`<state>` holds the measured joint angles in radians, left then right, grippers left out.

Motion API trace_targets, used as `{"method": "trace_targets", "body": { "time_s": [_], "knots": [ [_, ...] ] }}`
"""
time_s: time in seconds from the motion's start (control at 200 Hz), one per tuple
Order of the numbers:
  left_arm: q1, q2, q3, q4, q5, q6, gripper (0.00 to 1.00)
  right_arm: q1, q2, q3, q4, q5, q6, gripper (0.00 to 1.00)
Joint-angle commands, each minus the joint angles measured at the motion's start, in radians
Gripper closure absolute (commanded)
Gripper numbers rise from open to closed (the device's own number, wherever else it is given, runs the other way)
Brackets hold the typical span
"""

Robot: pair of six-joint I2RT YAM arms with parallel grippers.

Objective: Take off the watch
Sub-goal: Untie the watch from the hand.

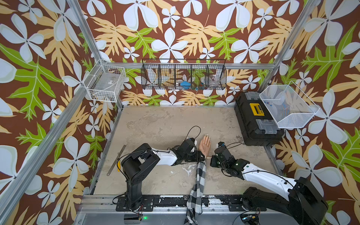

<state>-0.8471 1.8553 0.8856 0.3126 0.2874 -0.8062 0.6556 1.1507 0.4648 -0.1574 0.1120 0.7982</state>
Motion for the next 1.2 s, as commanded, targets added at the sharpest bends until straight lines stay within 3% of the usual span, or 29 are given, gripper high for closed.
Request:
{"method": "trace_targets", "body": {
  "time_s": [0.0,0.36,0.475,0.555,0.591,0.776,1.031,1.196],
  "knots": [
    [0.002,0.015,-0.007,-0.115,-0.07,0.007,0.38,-0.001,0.011,-0.024,-0.011,0.012,0.022,1.0],
    [0.002,0.021,-0.017,-0.105,-0.068,0.001,0.38,-0.007,0.064,-0.069,0.054,-0.01,0.025,1.0],
    [0.003,0.019,-0.022,-0.101,-0.069,-0.001,0.38,-0.007,0.013,-0.088,0.11,-0.041,0.027,1.0],
    [0.003,0.018,-0.025,-0.097,-0.068,-0.002,0.38,-0.007,-0.05,-0.09,0.124,-0.048,0.029,0.73],
    [0.003,0.017,-0.025,-0.096,-0.068,-0.002,0.38,-0.007,-0.071,-0.086,0.124,-0.045,0.026,0.65],
    [0.003,0.019,-0.028,-0.09,-0.067,-0.001,0.38,-0.007,-0.069,0.001,0.083,-0.051,-0.008,0.48],
    [0.003,0.019,-0.028,-0.082,-0.063,-0.004,0.38,-0.007,0.057,0.125,0.077,-0.044,-0.007,0.45],
    [0.003,0.017,-0.032,-0.083,-0.06,-0.003,0.38,-0.005,0.125,0.15,0.08,-0.026,-0.003,0.52]
  ]
}}
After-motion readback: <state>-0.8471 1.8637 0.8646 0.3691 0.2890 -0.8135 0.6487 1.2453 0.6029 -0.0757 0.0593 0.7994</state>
